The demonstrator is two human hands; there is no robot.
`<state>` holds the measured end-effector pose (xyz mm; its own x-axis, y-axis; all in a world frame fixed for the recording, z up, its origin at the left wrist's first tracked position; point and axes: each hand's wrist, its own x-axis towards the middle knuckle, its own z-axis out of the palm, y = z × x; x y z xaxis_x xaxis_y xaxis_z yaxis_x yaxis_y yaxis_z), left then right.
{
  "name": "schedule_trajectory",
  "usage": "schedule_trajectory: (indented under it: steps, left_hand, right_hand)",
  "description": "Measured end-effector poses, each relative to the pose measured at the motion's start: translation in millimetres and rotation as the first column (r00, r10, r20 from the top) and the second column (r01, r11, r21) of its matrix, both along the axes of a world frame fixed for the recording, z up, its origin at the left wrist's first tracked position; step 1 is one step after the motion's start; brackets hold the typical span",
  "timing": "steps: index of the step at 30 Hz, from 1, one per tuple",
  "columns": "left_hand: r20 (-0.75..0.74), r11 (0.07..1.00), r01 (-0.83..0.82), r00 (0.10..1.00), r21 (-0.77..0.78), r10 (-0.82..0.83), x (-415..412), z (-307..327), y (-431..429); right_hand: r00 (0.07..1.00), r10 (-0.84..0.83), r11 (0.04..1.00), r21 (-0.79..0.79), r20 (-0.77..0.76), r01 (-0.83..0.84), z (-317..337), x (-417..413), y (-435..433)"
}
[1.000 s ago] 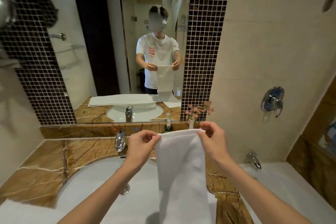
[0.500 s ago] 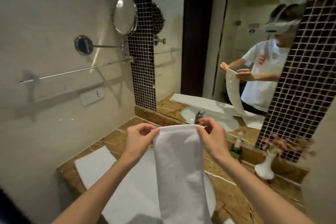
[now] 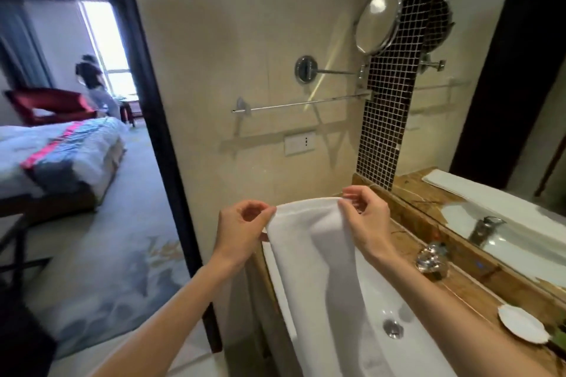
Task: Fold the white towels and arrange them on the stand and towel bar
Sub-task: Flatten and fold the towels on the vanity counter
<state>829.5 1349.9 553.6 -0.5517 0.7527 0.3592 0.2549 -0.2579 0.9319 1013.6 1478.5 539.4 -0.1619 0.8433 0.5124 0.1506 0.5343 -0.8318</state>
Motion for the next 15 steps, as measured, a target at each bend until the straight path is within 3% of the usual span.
schedule_trajectory:
  steps: [7, 11, 15]
  left_hand:
    - [-0.022, 0.990, -0.134, 0.991, 0.047, 0.135, -56, 9, -22]
    - [-0.023, 0.992, -0.109, 0.994, 0.065, 0.111, -78, 19, -12]
    - [-0.016, 1.000, -0.026, 1.000, -0.015, 0.026, -87, 23, 12]
  right_hand:
    - [0.996, 0.076, 0.994, 0.088, -0.043, -0.072, 8, -61, -7]
    - [0.995, 0.060, 0.989, 0.136, -0.078, -0.049, 18, -84, -1]
    - [0.999, 0.003, 0.993, 0.120, -0.046, 0.002, 15, -92, 14]
